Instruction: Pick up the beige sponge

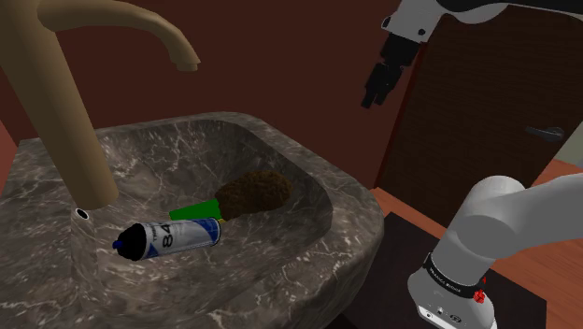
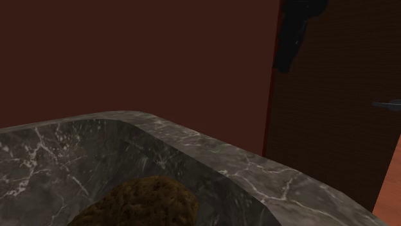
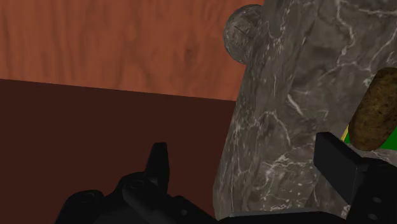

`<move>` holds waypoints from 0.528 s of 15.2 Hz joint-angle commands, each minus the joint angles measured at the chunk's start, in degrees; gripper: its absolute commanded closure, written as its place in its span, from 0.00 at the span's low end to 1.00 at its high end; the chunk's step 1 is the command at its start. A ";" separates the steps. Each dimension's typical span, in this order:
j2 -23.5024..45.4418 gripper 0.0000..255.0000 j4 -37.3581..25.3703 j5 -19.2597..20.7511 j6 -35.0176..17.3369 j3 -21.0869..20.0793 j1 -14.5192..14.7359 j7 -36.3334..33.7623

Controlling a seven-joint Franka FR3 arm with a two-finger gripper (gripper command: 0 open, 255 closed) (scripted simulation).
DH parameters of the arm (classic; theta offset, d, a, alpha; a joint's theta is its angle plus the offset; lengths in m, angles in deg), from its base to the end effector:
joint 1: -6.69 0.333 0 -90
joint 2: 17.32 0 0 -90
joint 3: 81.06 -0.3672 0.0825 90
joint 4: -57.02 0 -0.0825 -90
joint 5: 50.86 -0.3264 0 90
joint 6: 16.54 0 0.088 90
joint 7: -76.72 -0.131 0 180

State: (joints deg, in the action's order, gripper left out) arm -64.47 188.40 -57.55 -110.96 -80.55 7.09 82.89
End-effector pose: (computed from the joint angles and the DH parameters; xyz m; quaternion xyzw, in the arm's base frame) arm 0.2130 0.0126 0.6457 -0.9927 -0.0544 -0.0918 0.0568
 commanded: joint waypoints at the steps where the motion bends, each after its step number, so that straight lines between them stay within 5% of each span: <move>1: 0.00 0.00 0.00 0.00 0.00 0.00 0.00 0.00; 8: 15.19 0.00 -5.94 -6.09 -0.76 -2.39 3.88 -1.34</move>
State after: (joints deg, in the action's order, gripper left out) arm -52.07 183.92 -62.76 -111.68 -82.65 10.42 81.68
